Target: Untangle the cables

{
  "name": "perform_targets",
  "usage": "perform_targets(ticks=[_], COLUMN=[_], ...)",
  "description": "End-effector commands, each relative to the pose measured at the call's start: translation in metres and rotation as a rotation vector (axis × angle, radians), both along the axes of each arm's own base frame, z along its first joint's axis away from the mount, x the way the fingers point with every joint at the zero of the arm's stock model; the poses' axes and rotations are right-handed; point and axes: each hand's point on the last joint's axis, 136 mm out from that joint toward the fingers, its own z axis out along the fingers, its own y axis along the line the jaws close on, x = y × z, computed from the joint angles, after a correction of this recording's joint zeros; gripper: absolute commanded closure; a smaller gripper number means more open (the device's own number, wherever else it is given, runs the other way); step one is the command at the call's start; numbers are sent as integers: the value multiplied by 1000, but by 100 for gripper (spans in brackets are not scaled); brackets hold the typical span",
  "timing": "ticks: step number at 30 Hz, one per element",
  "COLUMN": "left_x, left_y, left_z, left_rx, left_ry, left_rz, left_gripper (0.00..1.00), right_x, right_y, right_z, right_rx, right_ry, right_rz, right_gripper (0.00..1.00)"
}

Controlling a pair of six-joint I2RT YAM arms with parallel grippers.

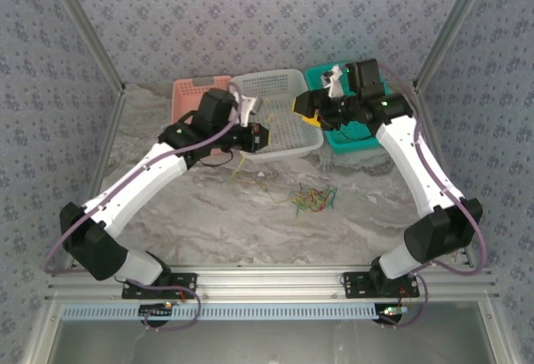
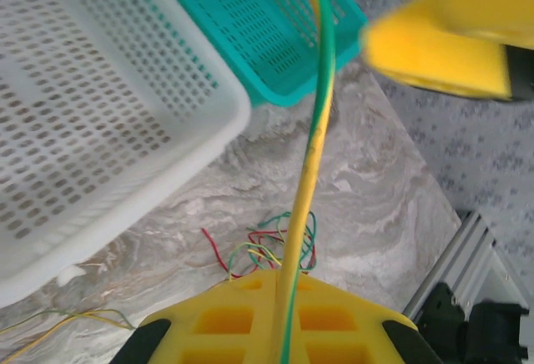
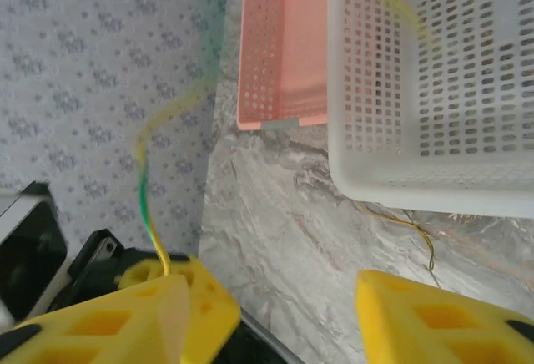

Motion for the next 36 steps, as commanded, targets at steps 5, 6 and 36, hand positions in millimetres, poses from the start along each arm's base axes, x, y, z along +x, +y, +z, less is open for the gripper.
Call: perform_targets(ticks=[5, 6, 36], left_x=[21, 25, 172], left_y=[55, 63, -23], left_z=[21, 20, -55], left_rx=[-99, -94, -226], left_ry=[38, 42, 246], left_rz=[134, 152, 262], left_gripper=[100, 100, 100], right_x=[-2, -4, -36], right_y=[-55, -58, -59], right_z=[37, 32, -9], right_rx=[27, 19, -44], right_ry=[-148, -140, -47], right_rz=[-229, -238, -226], right_gripper=[32, 32, 38])
